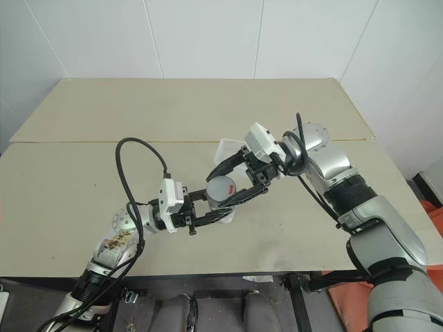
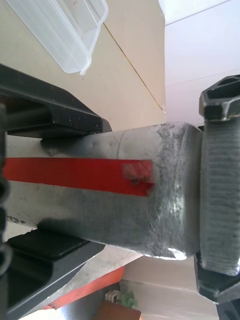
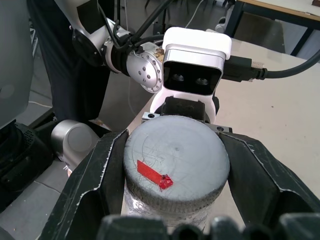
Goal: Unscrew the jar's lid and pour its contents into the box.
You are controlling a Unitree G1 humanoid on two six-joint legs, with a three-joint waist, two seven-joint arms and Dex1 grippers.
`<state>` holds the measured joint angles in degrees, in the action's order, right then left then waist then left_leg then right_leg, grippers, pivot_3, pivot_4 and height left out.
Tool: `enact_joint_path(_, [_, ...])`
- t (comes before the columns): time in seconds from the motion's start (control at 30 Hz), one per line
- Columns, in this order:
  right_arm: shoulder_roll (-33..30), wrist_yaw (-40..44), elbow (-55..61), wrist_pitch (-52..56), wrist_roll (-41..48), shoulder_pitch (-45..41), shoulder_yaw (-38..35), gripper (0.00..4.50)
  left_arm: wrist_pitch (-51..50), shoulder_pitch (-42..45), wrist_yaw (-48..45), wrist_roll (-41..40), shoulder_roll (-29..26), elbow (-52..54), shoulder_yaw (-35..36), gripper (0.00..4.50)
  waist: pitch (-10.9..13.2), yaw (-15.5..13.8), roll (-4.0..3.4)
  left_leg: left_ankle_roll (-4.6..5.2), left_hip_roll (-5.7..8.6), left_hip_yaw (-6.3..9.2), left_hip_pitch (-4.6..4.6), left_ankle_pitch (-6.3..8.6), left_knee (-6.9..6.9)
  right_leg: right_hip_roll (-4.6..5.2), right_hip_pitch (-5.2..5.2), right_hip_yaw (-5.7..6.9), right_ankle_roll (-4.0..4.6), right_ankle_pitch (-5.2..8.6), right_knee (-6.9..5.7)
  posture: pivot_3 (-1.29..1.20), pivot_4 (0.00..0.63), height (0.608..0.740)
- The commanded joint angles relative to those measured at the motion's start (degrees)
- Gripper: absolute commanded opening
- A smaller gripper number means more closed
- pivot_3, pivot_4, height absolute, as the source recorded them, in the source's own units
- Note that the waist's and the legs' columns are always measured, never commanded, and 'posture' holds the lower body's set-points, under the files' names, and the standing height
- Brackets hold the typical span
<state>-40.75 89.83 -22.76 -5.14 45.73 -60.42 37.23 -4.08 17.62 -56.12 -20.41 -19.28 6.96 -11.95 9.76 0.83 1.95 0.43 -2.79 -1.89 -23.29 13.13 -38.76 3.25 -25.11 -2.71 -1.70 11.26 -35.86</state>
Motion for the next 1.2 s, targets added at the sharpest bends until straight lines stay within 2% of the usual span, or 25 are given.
enact_joint_path(0.03, [-0.78,2.67,0.26,0.52,2.6,-1.85,-0.37,3.72,0.94,1.07,-1.06,-1.67,1.25,3.49,-0.8,1.99,0.0,-0.03,0.0,0.0,0.0,0.0,0.0,0.0,0.0,0.0,0.0,0.0,0.0,0.0,0.0,0.0,0.15,0.74])
enact_joint_path(0.1, [-1.31,2.67,0.97,0.59,3.38,-1.29,-1.46,4.33,1.08,0.97,-1.31,-1.65,1.31,3.15,-0.57,1.99,0.0,-0.02,0.0,0.0,0.0,0.0,0.0,0.0,0.0,0.0,0.0,0.0,0.0,0.0,0.0,0.0,0.15,0.74])
enact_joint_path(0.13, [-1.61,2.67,1.43,0.8,3.76,-0.91,-2.21,4.45,1.26,0.92,-1.56,-1.62,1.29,2.88,-0.39,1.99,0.0,-0.02,0.0,0.0,0.0,0.0,0.0,0.0,0.0,0.0,0.0,0.0,0.0,0.0,0.0,0.0,0.15,0.74])
enact_joint_path(0.27, [-3.03,2.67,3.34,-0.61,3.73,1.89,-6.44,4.45,1.42,0.92,-2.19,-2.08,1.12,2.26,0.68,1.99,0.0,-0.04,0.0,0.0,0.0,0.0,0.0,0.0,0.0,-0.01,0.0,0.01,0.01,0.0,-0.01,0.0,0.15,0.74])
enact_joint_path(0.7, [-6.83,1.62,8.49,5.87,-1.08,12.58,-23.7,4.45,2.55,3.38,-4.72,-2.64,1.29,-2.16,1.68,1.99,0.0,-0.12,0.0,0.0,0.02,0.0,0.0,0.0,-0.02,-0.01,0.01,0.0,-0.02,0.01,-0.01,0.0,0.15,0.74])
enact_joint_path(0.77, [-7.43,-1.11,13.25,8.89,-0.76,14.9,-26.35,4.45,3.0,3.5,-4.64,-2.13,1.38,-3.0,1.6,1.99,0.0,-0.09,0.0,0.0,0.02,0.0,0.0,0.0,-0.01,-0.01,0.01,0.0,-0.01,0.01,-0.01,0.0,0.15,0.74])
enact_joint_path(0.87, [-7.51,-11.73,23.97,13.42,-1.4,20.31,-30.84,4.45,3.6,3.56,-4.06,-1.64,1.82,-4.09,1.49,1.99,0.0,-0.08,0.0,0.0,0.02,0.02,0.0,0.0,0.0,-0.02,0.0,0.01,-0.04,0.03,-0.03,0.0,0.15,0.74])
enact_joint_path(1.0, [-5.54,-21.33,36.37,16.95,0.28,28.01,-36.22,4.45,4.27,3.4,-3.33,-0.83,2.21,-4.83,1.23,1.99,0.0,-0.18,0.0,0.0,0.02,0.02,-0.01,0.0,-0.03,-0.01,0.0,0.0,-0.28,0.17,-0.04,0.0,0.15,0.74])
enact_joint_path(1.2, [2.1,-36.24,47.77,21.35,-5.88,34.17,-33.65,4.45,2.64,3.45,-4.07,-1.67,2.01,-3.87,1.05,1.99,0.0,0.02,0.0,0.0,0.02,0.01,0.04,0.0,-0.07,-0.02,0.02,-0.02,-0.4,0.22,-0.09,0.0,0.15,0.74])
